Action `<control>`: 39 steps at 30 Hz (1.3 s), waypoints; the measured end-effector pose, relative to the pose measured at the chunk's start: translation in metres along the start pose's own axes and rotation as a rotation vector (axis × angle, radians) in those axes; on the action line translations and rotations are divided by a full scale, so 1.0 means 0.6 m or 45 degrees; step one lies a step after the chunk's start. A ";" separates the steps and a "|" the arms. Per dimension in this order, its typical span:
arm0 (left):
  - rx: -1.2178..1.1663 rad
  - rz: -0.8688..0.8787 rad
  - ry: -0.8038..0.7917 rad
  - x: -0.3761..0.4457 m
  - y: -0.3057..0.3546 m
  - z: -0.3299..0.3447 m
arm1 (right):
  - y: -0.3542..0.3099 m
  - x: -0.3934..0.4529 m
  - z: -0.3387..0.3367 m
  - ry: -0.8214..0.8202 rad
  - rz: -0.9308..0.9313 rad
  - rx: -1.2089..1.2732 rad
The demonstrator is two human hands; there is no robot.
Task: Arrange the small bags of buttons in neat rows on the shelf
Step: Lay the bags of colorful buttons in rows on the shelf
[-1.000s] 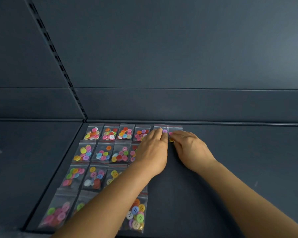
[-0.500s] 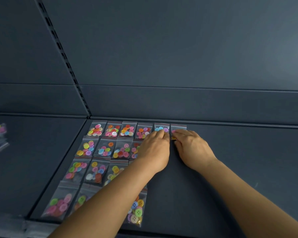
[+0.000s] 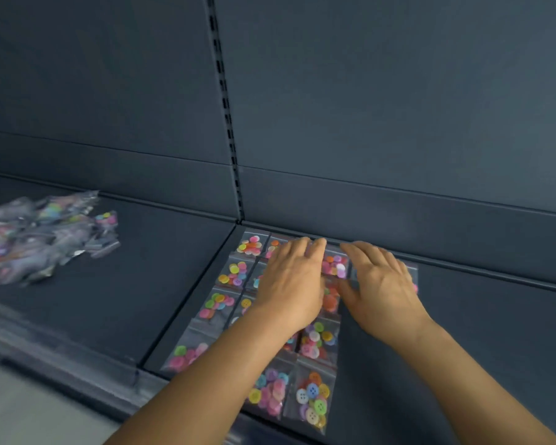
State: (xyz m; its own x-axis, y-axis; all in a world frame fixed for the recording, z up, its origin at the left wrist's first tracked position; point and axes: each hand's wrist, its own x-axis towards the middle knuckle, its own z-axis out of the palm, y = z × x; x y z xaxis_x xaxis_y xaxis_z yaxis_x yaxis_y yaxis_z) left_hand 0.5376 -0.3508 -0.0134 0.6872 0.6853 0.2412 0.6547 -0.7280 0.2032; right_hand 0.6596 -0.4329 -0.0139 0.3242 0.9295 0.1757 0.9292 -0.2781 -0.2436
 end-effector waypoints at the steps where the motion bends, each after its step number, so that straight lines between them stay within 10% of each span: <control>1: -0.006 -0.017 0.028 -0.010 -0.021 -0.012 | -0.021 0.004 0.000 0.001 -0.039 -0.004; 22: 0.006 -0.242 0.101 -0.245 -0.562 -0.183 | -0.598 0.095 0.153 -0.044 -0.289 0.179; 39: -0.023 -0.441 0.065 -0.157 -0.845 -0.199 | -0.771 0.316 0.261 -0.161 -0.314 0.220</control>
State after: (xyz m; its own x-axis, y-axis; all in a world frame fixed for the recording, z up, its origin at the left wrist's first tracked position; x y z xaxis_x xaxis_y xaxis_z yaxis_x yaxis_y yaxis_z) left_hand 0.1036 -0.0485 -0.0256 0.4081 0.8902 0.2023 0.8404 -0.4529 0.2976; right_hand 0.2636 -0.0901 -0.0174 0.0586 0.9895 0.1322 0.9294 -0.0058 -0.3689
